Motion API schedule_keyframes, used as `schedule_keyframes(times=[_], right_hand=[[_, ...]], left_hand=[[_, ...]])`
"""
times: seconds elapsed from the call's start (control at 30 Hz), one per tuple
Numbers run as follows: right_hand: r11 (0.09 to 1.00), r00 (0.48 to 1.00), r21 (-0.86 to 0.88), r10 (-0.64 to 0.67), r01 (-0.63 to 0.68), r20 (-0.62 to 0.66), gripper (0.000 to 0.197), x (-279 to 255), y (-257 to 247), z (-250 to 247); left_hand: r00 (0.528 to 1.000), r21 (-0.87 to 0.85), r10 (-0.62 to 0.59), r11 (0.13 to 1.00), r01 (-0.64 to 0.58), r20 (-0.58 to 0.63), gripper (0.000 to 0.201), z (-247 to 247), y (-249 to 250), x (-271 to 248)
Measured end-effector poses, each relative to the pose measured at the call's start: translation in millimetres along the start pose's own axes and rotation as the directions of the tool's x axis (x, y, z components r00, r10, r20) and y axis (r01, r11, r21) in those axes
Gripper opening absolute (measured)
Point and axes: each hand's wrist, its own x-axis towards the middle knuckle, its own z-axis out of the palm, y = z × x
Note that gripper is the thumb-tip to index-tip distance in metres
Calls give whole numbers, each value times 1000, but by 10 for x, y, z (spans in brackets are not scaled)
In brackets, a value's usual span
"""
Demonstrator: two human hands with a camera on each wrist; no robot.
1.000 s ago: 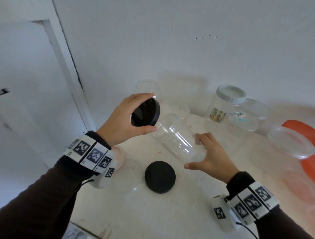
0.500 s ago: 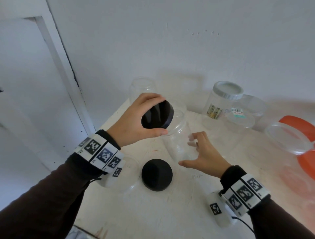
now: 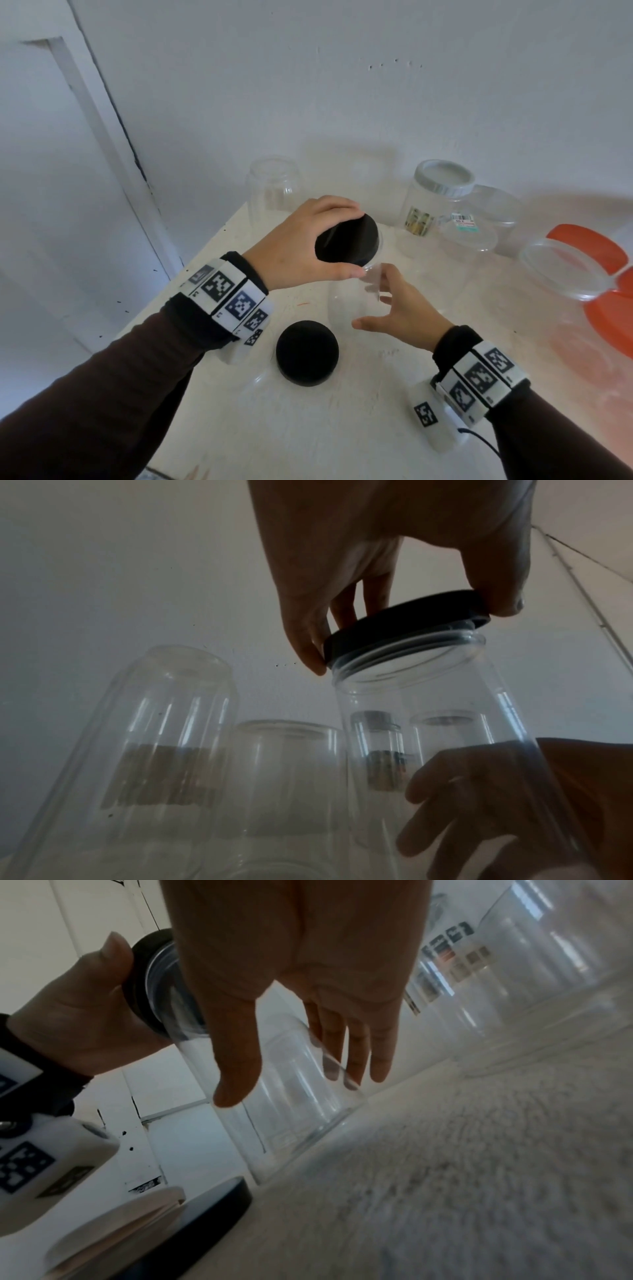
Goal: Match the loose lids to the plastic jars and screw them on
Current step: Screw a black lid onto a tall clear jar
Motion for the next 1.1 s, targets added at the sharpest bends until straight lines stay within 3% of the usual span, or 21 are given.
schedule_keyframes(times=[0.17,0.33,0.5,0.7,0.83,0.93,1.1], right_hand=[[999,999,44,12,-11,-36,57,6,-17,4],[998,999,70,7,-4,-37,75,44,7,12],[997,999,82,10,-7,-37,75,56,26,13],[997,1000,84,-2,-1,30,74,-7,-7,-19],[969,988,221,-85,112,-128,87,-132,-191,-174],[969,960,82,-214,231,-181,81,-169,-372,-340],[924,931,-193,-353,331,-95,90,-147,-608,-543]], left_hand=[[998,31,9,999,-10,56,81,35,68,109],[992,88,12,996,-23,124,82,104,128,194],[990,80,-8,997,-3,142,83,90,120,219],[993,-64,-48,996,55,104,89,160,87,143],[990,-246,-139,959,142,30,109,249,23,68],[975,-378,-222,901,212,17,111,287,-32,14],[956,-509,-292,825,246,-12,106,347,-87,-43]])
